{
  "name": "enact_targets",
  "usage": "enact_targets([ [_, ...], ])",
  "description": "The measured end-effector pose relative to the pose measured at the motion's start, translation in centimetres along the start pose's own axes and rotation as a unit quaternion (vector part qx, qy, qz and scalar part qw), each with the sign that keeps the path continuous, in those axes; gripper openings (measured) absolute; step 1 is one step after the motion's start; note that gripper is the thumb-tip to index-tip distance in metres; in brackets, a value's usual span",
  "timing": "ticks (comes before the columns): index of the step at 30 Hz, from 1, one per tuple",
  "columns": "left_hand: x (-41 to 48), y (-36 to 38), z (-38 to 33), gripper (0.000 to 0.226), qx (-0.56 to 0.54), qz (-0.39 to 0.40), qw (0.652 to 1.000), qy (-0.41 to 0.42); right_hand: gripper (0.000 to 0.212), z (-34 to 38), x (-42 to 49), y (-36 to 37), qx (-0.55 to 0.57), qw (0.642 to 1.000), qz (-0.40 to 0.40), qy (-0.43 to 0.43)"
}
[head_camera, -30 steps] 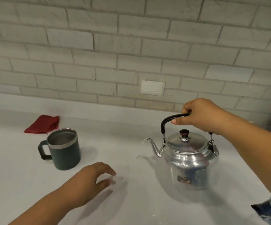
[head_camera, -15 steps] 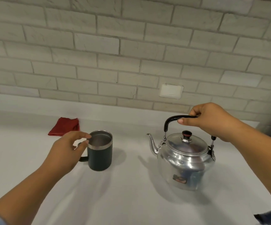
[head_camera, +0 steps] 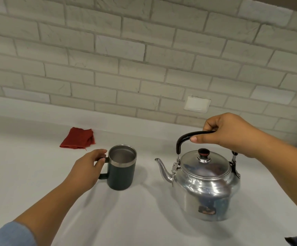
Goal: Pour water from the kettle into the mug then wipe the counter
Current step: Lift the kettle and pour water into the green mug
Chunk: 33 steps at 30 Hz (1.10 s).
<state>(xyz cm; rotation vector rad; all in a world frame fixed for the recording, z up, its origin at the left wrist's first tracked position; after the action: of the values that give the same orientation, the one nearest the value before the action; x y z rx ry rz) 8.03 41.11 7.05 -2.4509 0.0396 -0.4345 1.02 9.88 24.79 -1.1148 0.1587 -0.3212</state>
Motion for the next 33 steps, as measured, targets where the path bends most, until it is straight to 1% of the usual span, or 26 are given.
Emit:
enact_targets([
  [4, 0.5, 0.0, 1.2, 0.029, 0.011, 0.004, 1.000, -0.025, 0.052, 1.4, 0.1, 0.7, 0.006, 1.000, 0.003, -0.012],
  [9, 0.7, -0.3, 1.8, 0.023, -0.014, -0.009, 1.000, -0.015, 0.059, 3.5, 0.7, 1.2, 0.000, 1.000, 0.004, -0.019],
  [12, 0.5, -0.4, 1.9, 0.025, -0.043, -0.004, 0.999, -0.002, 0.057, 4.3, 1.0, 1.3, 0.003, 1.000, 0.002, -0.022],
  [15, 0.5, -0.5, 2.0, 0.021, -0.053, -0.003, 0.999, 0.009, 0.056, 4.8, 1.3, 1.5, 0.004, 1.000, 0.001, -0.019],
  [24, 1.2, -0.8, 2.0, 0.019, -0.054, 0.000, 0.999, 0.004, 0.052, 5.9, 1.9, 2.5, -0.045, 0.999, -0.006, -0.015],
  [33, 1.2, -0.8, 2.2, 0.021, -0.063, 0.002, 0.998, 0.002, 0.052, 6.4, 1.7, 2.4, -0.083, 0.996, -0.004, -0.016],
])
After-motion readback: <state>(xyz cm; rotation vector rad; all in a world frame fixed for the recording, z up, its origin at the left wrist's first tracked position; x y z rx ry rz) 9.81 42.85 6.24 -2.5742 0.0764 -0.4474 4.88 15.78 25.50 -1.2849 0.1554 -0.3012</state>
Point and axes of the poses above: each hand's wrist, its own x-axis towards the middle knuckle, its own y-axis out of the palm, z = x × y, the point moved 4 cm from there along x, towards the middle knuckle, and after that the axes turned 15 degrees about y, right-handed, at the moved point
